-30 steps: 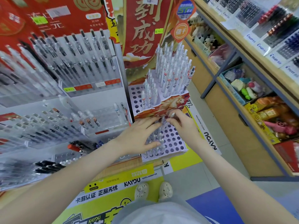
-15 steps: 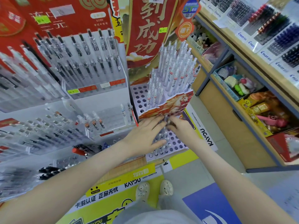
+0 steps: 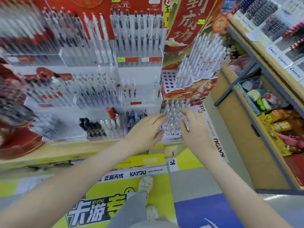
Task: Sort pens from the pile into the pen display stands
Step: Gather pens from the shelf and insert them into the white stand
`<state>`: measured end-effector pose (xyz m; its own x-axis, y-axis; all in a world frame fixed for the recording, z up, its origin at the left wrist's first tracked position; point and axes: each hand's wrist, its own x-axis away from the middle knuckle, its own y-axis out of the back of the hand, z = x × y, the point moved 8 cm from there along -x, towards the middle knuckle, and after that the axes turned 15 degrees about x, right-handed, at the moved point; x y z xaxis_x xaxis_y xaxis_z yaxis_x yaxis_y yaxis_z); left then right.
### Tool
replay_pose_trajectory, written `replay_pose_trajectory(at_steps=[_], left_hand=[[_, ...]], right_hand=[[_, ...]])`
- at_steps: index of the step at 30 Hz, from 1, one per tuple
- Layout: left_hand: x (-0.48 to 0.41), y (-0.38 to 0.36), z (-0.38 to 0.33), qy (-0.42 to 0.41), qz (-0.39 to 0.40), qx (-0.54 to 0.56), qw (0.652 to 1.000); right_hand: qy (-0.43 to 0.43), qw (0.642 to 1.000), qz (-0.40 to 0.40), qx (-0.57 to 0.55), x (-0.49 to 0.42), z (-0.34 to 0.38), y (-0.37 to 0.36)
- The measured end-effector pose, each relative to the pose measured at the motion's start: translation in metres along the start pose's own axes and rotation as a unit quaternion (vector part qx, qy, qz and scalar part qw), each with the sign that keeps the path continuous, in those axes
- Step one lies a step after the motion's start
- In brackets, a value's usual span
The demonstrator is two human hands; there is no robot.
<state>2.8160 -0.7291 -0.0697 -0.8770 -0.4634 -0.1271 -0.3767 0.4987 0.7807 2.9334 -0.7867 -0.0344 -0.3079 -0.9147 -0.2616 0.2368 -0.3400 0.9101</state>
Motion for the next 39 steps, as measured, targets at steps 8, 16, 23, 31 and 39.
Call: replay_pose_trajectory(at_steps=[8, 16, 23, 31, 39], left_hand=[[0.176, 0.044, 0.041, 0.12, -0.113, -0.012, 0.986], [0.373, 0.122, 0.136, 0.223, -0.177, -0.042, 0.958], [0.526, 0.216, 0.234, 0.302, -0.163, -0.067, 0.937], [0.566, 0.298, 0.354, 0.284, -0.125, -0.086, 0.947], [0.57, 0.396, 0.49, 0.29, -0.075, -0.111, 0.948]], right_hand=[[0.176, 0.983, 0.05, -0.014, 0.073, 0.181, -0.055], [0.239, 0.962, 0.136, 0.002, 0.118, 0.369, -0.156], [0.228, 0.954, 0.19, -0.035, 0.129, 0.558, -0.239], [0.198, 0.96, 0.196, -0.015, 0.077, 0.684, -0.322], [0.119, 0.966, 0.227, -0.037, -0.027, 0.782, -0.419]])
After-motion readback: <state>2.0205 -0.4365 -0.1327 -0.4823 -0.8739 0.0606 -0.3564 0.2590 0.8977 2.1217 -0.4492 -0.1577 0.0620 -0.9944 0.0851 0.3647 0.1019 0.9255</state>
